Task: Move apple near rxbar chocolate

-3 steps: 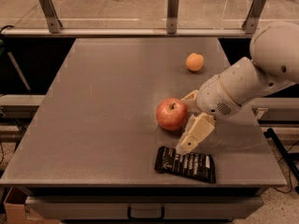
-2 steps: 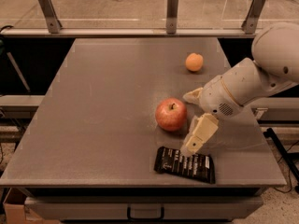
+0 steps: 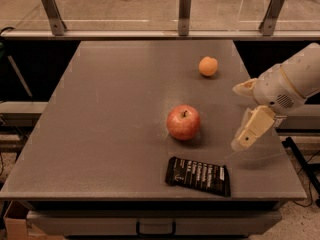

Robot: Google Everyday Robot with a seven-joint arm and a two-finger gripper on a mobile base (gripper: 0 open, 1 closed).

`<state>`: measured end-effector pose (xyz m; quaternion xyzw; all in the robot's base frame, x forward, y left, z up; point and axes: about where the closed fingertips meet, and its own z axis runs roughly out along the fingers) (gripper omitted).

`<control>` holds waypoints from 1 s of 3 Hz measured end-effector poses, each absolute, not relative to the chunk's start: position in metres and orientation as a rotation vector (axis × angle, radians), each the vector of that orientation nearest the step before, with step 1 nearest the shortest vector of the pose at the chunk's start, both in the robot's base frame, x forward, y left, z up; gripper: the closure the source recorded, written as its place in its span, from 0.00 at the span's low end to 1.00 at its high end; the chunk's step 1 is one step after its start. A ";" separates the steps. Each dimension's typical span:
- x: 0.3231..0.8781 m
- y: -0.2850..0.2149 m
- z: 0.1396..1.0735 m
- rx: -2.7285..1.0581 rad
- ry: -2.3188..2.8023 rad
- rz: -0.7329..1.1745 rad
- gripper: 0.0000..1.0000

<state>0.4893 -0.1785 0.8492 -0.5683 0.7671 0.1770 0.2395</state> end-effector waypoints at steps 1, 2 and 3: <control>0.497 -0.242 0.890 -1.406 2.103 0.333 0.00; 0.503 -0.286 0.937 -1.243 2.033 0.218 0.00; 0.505 -0.291 0.945 -1.215 2.018 0.202 0.00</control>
Offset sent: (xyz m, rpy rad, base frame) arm 0.0205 -0.1747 0.1599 0.1151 -0.4701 -0.4192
